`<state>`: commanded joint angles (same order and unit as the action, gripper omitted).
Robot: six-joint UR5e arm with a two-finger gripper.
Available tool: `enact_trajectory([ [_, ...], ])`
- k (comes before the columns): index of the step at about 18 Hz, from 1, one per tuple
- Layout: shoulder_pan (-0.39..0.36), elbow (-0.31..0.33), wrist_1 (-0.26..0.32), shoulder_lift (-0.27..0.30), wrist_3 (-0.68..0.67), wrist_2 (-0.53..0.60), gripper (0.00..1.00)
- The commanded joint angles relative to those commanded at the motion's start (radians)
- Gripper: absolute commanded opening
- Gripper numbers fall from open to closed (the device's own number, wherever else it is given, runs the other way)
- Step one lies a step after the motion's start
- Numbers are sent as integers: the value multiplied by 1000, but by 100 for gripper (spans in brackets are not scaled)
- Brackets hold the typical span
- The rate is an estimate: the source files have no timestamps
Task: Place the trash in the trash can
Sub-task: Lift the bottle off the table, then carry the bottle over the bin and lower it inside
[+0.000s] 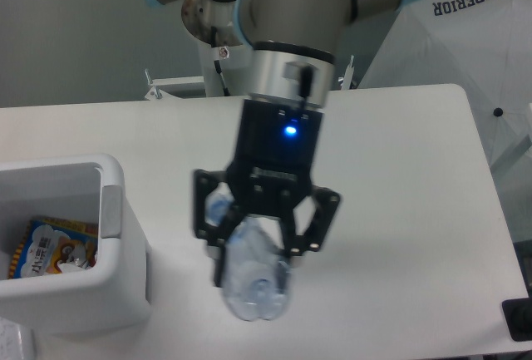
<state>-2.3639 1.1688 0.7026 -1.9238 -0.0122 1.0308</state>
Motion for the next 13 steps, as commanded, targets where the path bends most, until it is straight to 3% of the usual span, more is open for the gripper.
enact_trajectory([
  [9, 112, 26, 2, 6, -23, 0, 63],
  [13, 167, 69, 2, 6, -28, 0, 63],
])
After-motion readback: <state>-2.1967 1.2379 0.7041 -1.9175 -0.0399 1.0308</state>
